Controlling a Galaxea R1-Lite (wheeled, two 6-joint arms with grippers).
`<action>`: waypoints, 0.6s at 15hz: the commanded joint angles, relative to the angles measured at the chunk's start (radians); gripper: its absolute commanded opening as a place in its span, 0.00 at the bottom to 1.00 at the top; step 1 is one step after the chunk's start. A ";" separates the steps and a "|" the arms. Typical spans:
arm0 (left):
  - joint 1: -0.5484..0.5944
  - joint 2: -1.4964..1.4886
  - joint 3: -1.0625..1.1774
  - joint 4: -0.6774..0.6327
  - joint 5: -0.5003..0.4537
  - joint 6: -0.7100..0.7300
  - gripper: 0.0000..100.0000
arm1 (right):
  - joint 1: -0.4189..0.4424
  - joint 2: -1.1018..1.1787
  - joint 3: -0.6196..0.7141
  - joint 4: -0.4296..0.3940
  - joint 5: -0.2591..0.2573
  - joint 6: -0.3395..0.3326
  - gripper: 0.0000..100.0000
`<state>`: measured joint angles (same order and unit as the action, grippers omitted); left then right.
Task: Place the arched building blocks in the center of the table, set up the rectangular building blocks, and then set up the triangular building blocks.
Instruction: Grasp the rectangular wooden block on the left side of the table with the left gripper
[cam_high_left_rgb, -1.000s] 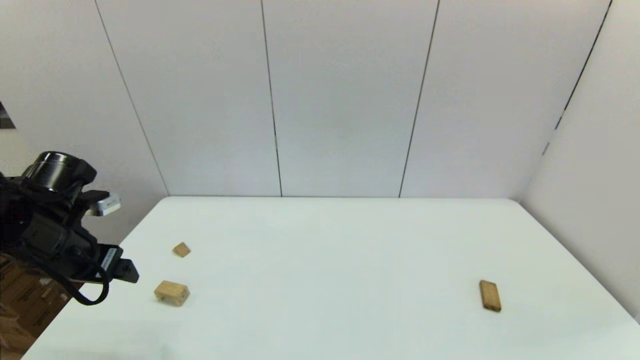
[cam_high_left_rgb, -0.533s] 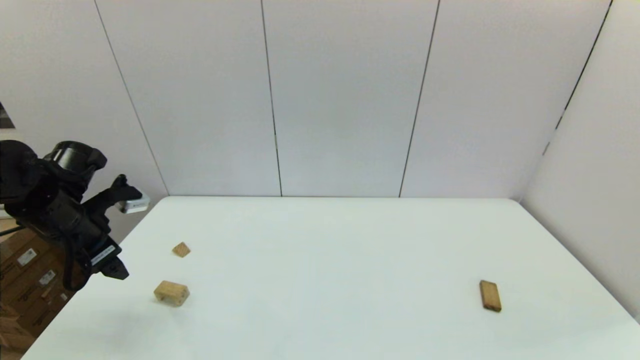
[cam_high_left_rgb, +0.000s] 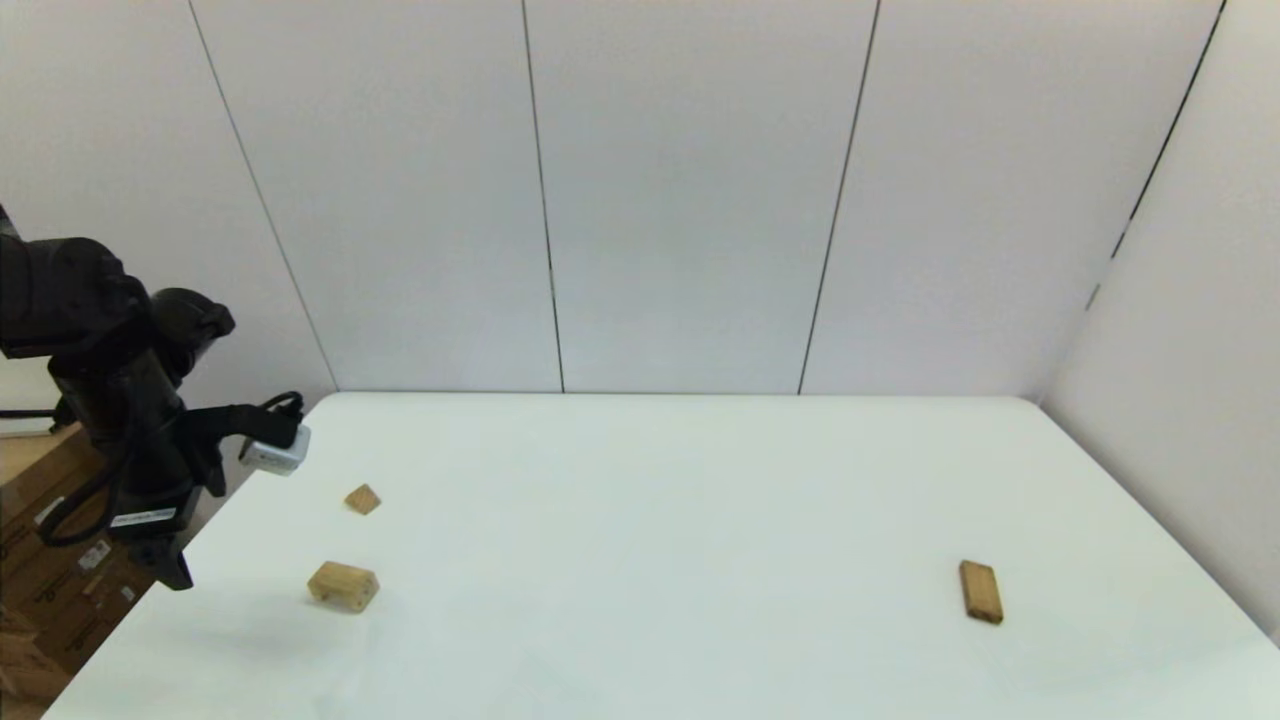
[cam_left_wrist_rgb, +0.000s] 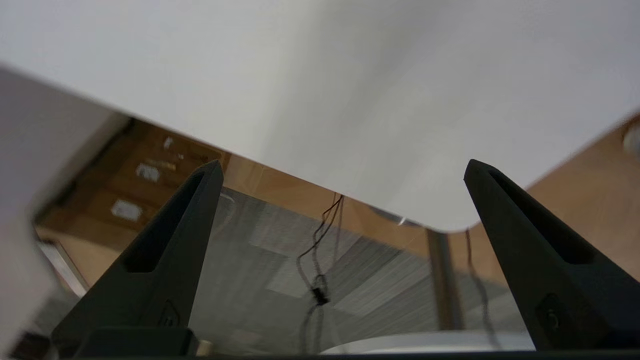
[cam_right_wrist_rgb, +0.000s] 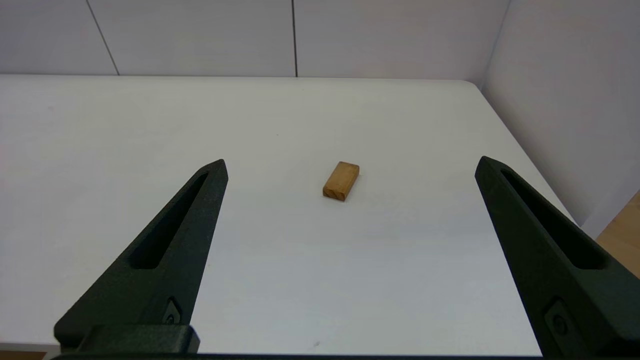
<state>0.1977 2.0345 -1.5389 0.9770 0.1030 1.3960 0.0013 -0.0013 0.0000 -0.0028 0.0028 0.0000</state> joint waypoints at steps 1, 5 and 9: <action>-0.043 0.095 -0.072 0.097 -0.002 0.109 1.00 | 0.000 0.000 0.002 0.000 0.000 0.000 1.00; -0.078 0.178 -0.112 0.095 -0.019 0.196 1.00 | 0.000 0.000 0.002 0.000 0.000 0.000 1.00; -0.087 0.256 -0.142 0.094 -0.170 0.233 1.00 | 0.000 0.000 0.002 0.000 0.000 0.000 1.00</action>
<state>0.1157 2.2379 -1.6606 1.0655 -0.0230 1.6140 0.0013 -0.0013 0.0000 -0.0028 0.0023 0.0000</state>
